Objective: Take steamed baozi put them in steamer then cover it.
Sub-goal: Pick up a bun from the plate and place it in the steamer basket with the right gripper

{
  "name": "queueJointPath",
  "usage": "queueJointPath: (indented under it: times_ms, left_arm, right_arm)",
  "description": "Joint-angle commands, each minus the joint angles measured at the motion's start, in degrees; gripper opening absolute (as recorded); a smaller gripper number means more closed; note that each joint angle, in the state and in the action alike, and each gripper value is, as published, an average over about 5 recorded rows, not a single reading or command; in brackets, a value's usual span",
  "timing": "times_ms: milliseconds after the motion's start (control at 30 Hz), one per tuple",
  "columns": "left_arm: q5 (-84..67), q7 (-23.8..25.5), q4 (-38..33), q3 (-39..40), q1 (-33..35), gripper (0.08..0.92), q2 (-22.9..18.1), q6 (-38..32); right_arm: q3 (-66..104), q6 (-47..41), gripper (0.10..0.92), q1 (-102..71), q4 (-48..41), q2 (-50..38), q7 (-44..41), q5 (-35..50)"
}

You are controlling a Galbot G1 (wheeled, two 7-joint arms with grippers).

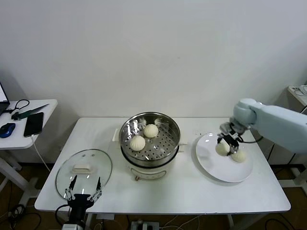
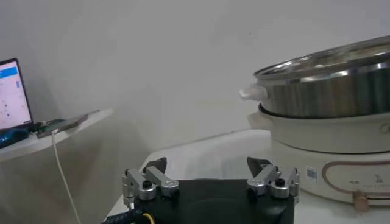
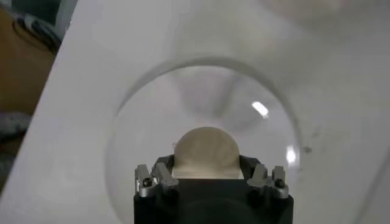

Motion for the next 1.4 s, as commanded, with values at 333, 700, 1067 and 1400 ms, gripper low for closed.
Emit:
queueJointPath:
  times_ms: [333,700,1067,1400]
  left_arm:
    - [-0.9,0.3,-0.5,0.1,0.3,0.823,-0.2,0.0]
    - [-1.4,0.8,-0.5,0.0,0.4,0.823,0.1,0.0]
    - [-2.9,0.8,0.3,-1.0,0.9,0.823,1.1,-0.4]
    - [-3.2,0.7,1.0,-1.3,0.8,0.823,1.4,-0.7]
  right_arm:
    - [3.4,24.1,0.712,12.0,3.7,24.5,-2.8,-8.5]
    - [3.7,24.4,0.713,4.4,3.1,32.5,-2.9,-8.0]
    - [0.8,24.4,0.712,0.2,3.5,32.7,-3.4,-7.5]
    - [0.5,24.3,0.721,-2.0,2.1,32.6,-3.1,-8.2]
